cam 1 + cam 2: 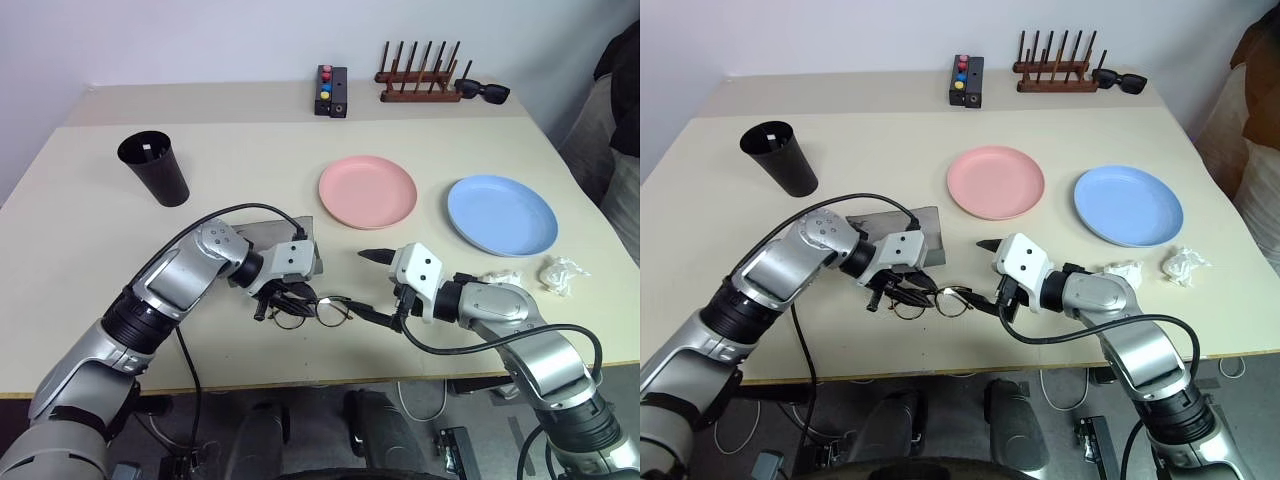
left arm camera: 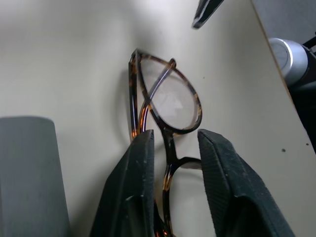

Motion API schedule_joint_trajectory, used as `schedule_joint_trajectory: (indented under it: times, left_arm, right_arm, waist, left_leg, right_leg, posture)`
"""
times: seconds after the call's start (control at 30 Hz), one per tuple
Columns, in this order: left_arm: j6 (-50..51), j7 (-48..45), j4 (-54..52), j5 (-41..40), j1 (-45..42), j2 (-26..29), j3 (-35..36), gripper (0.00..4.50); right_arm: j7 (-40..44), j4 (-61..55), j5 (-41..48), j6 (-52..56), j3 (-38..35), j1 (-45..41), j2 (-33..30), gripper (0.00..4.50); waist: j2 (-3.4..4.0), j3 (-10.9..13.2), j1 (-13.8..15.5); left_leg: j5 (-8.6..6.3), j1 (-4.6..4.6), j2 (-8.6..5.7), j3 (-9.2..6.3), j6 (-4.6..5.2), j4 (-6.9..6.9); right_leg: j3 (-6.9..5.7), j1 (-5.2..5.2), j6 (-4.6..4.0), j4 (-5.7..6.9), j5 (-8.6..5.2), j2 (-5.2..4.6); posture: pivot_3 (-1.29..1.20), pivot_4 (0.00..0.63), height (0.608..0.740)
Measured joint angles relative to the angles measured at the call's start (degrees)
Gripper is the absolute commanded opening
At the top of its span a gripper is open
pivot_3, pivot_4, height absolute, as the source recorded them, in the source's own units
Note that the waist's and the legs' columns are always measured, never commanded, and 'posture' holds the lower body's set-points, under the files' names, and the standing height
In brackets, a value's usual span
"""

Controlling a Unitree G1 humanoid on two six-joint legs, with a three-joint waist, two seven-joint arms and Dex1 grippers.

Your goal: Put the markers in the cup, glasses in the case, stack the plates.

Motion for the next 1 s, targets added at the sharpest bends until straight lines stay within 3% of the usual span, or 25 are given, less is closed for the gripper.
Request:
schedule_joint_trajectory:
  times: [0.1,0.2,0.23,0.27,0.53,0.8,1.0]
  left_arm:
    - [0.2,-0.4,0.9,-0.1,0.0,-0.1,0.0,1.36]
    - [0.9,-1.0,1.3,-0.2,0.0,-0.5,0.0,0.54]
    - [0.9,-1.2,1.5,-0.5,-0.1,-0.7,0.3,0.08]
    - [0.9,-2.2,1.1,-1.6,-0.8,-1.0,0.5,0.03]
    - [0.7,-2.0,1.6,-2.6,-1.0,-0.8,1.4,0.03]
    - [3.3,-1.3,3.5,-7.8,-3.4,2.4,11.9,0.03]
    - [-1.3,2.5,13.7,-5.0,-8.2,5.9,16.6,0.03]
  right_arm:
    - [0.0,0.0,0.0,0.1,0.0,-0.1,0.0,4.50]
    - [-0.1,0.0,0.0,0.4,0.0,-0.3,0.0,4.50]
    - [-0.1,0.0,0.0,0.5,0.0,-0.3,0.0,4.50]
    - [-0.2,0.0,0.0,0.5,0.0,-0.3,0.0,4.50]
    - [-0.1,-0.1,0.0,0.5,-0.4,-0.1,-0.2,4.50]
    - [1.3,0.4,1.1,0.5,-6.4,0.3,-3.6,4.50]
    - [3.9,0.1,2.2,0.8,-5.8,1.2,-4.3,4.50]
  waist:
    - [0.00,0.0,0.0]
    - [0.00,0.0,0.0]
    - [0.00,0.0,0.0]
    - [0.02,0.0,0.1]
    - [0.06,0.0,0.1]
    - [0.05,0.0,0.1]
    - [0.06,0.0,-0.1]
  left_leg:
    - [0.00,0.00,0.00,0.00,0.00,0.00]
    - [0.00,0.00,0.00,0.00,0.00,0.00]
    - [0.00,0.00,0.00,0.00,0.00,0.00]
    - [0.00,0.02,0.00,0.00,0.00,0.01]
    - [0.00,0.05,0.00,-0.01,0.00,0.14]
    - [-0.03,0.01,-0.01,-0.01,0.05,0.18]
    - [-0.08,0.03,-0.01,0.02,0.13,0.19]
  right_leg:
    - [0.00,0.00,0.00,0.00,0.00,0.00]
    - [0.00,0.00,0.00,0.00,0.00,0.00]
    - [0.00,0.00,0.00,0.00,0.00,0.00]
    - [0.00,0.04,0.00,0.00,0.00,-0.01]
    - [-0.01,0.10,-0.01,0.05,-0.01,0.00]
    - [-0.02,0.09,0.01,0.04,0.00,-0.01]
    - [0.00,0.09,0.02,0.04,0.00,-0.01]
  posture:
    - [0.00,0.150,0.735]
    - [0.00,0.150,0.735]
    - [0.00,0.150,0.735]
    - [0.00,0.150,0.735]
    - [0.00,0.150,0.735]
    - [0.00,0.150,0.735]
    - [0.00,0.150,0.735]
